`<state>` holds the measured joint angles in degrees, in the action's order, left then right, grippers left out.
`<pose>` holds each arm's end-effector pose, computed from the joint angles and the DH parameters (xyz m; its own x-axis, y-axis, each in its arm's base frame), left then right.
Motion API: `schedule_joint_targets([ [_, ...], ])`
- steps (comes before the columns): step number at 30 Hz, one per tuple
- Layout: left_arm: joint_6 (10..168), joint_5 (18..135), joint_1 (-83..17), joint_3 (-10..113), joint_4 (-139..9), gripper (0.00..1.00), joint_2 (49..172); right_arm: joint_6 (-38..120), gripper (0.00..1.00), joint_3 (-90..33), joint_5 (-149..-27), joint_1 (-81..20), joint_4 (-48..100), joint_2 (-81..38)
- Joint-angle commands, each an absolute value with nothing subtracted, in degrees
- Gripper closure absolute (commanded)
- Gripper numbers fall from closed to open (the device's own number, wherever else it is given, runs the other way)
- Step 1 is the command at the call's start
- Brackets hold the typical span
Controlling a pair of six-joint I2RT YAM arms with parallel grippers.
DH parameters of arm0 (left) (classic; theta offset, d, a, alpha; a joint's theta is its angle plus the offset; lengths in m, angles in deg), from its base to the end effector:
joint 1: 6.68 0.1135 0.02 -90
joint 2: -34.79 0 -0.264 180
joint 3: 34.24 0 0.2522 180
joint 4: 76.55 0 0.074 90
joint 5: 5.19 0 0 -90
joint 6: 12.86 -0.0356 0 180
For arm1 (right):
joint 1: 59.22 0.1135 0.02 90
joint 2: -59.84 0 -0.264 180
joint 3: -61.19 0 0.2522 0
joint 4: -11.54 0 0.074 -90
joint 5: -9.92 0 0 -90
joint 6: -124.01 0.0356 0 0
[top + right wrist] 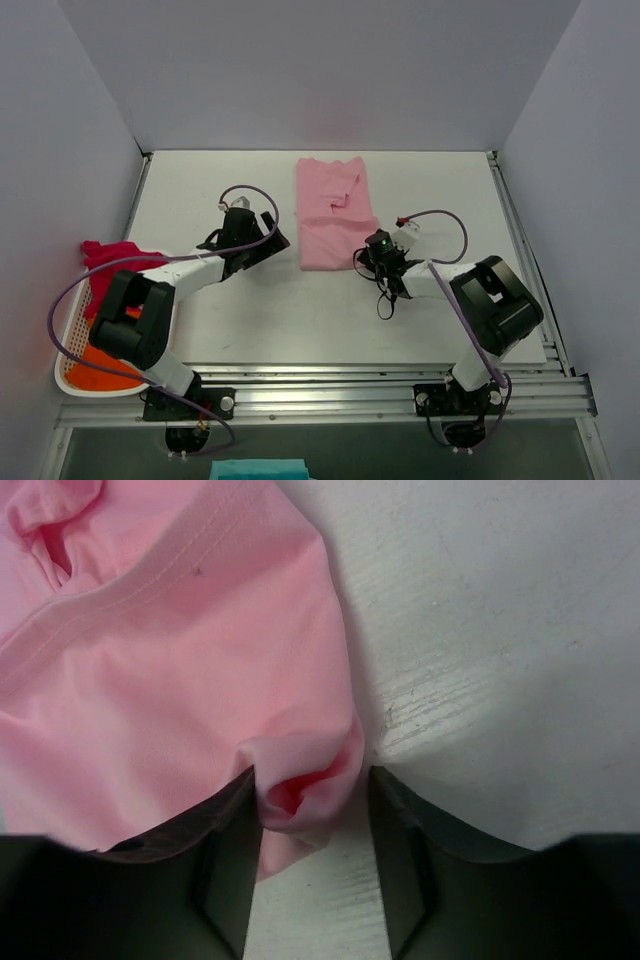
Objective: Fold and stack the t-shirts
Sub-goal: Grab one side of the 2/3 rectangular tshirt with both arms
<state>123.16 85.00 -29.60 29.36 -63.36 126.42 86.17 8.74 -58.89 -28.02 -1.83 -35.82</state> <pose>0.3064 -0.1294 0.1867 -0.7000 -0.4853 -0.5239 -0.1679 0.8249 -0.5397 0.2828 0.1562 0.1502 -0.4307 0.6000 -0.6742 0.2043 0.7925 0.5747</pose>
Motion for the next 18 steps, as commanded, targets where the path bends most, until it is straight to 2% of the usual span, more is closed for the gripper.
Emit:
schedule_joint_targets([
  [1,122.5,85.0,-29.8,30.6,-66.6,0.02,127.4,84.7,0.63,8.7,-61.7,-29.8,2.4,-39.7],
  [4,122.4,84.8,-29.8,30.8,-66.6,0.02,128.0,83.9,0.81,7.3,-62.1,-30.6,2.2,-41.1],
  [6,122.4,84.8,-29.8,30.6,-66.7,0.02,128.0,83.8,0.99,6.7,-62.3,-30.9,2.2,-41.8],
  [9,123.4,84.8,-30.5,28.9,-67.4,0.00,127.7,83.8,1.00,6.0,-62.9,-31.2,1.8,-43.2],
  [10,124.3,84.8,-31.7,28.3,-67.7,0.05,126.9,83.8,1.00,6.4,-63.2,-31.1,1.5,-43.3],
  [13,126.7,86.3,-35.1,25.6,-69.0,0.07,124.3,84.2,1.00,7.0,-63.7,-31.0,0.9,-43.3],
  [18,130.3,94.5,-45.8,25.1,-68.8,0.07,122.5,84.5,1.00,8.8,-64.2,-29.8,0.6,-41.1],
])
